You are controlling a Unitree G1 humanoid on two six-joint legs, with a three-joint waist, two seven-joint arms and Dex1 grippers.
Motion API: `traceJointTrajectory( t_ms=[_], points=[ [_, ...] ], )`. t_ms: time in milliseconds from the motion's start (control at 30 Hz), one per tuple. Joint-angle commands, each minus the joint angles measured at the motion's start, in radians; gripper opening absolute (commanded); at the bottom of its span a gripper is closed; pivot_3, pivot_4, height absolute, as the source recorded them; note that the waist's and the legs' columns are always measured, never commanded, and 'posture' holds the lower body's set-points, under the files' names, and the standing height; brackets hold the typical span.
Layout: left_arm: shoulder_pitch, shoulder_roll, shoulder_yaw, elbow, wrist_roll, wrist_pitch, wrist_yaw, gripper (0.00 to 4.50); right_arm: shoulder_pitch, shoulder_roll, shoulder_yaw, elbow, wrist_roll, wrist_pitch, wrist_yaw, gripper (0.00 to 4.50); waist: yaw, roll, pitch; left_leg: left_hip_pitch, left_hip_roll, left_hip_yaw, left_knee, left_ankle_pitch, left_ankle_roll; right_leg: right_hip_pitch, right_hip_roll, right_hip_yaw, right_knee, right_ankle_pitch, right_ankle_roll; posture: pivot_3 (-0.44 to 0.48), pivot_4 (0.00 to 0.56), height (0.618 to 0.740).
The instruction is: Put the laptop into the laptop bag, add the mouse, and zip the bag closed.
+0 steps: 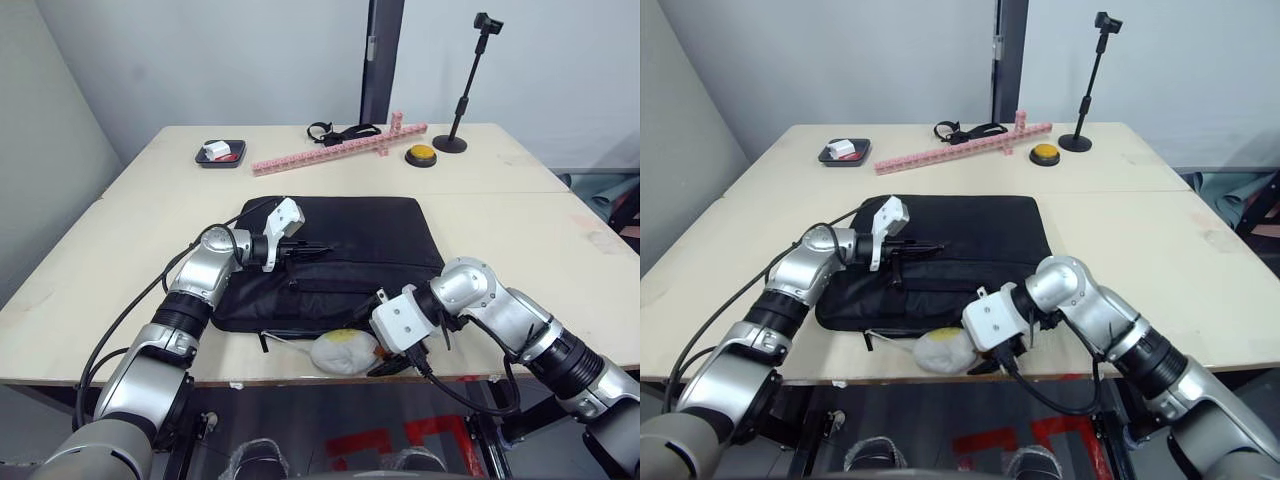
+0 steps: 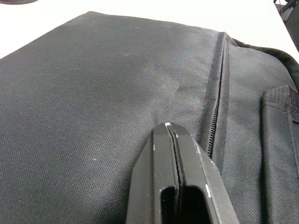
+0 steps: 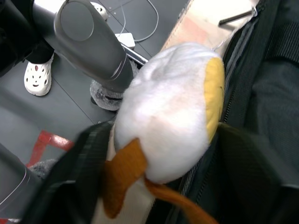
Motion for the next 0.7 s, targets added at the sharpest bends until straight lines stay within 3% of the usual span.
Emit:
traceJointTrajectory(
  t_ms=[33, 233, 367, 700],
  points=[
    [0.036, 0.013, -0.036, 0.038, 0.06, 0.033, 0.001, 0.0, -0.014, 0.013, -0.03, -0.015, 0.03, -0.009, 0.008, 2.12, 0.0, 0.0, 0.0, 0.0, 0.0, 0.0, 0.0, 0.0, 0.0, 0.0, 0.0, 0.0, 0.0, 0.0, 0.0, 0.0, 0.15, 0.74],
    [0.037, 0.011, -0.044, 0.05, 0.073, 0.021, 0.001, 0.0, -0.001, 0.011, -0.044, -0.037, 0.058, 0.014, 0.012, 0.11, -0.001, 0.0, 0.0, 0.0, 0.0, 0.0, 0.0, 0.0, 0.0, 0.0, 0.0, 0.0, 0.0, 0.0, 0.0, 0.0, 0.15, 0.74],
    [0.036, 0.015, -0.061, 0.079, 0.114, -0.006, 0.012, 0.0, 0.02, -0.024, -0.079, -0.067, 0.094, 0.036, 0.024, 0.04, -0.001, 0.0, 0.0, 0.0, 0.0, 0.0, 0.0, 0.0, 0.0, 0.0, 0.0, 0.0, 0.0, 0.0, 0.0, 0.0, 0.15, 0.74],
    [0.057, 0.011, -0.06, 0.145, 0.128, -0.079, 0.007, 0.0, 0.135, -0.247, -0.244, -0.181, 0.23, 0.158, 0.079, 0.04, 0.002, 0.002, -0.003, 0.001, 0.0, 0.0, -0.001, 0.0, 0.0, 0.001, 0.0, 0.0, -0.002, 0.0, 0.001, 0.0, 0.15, 0.74]
  ],
)
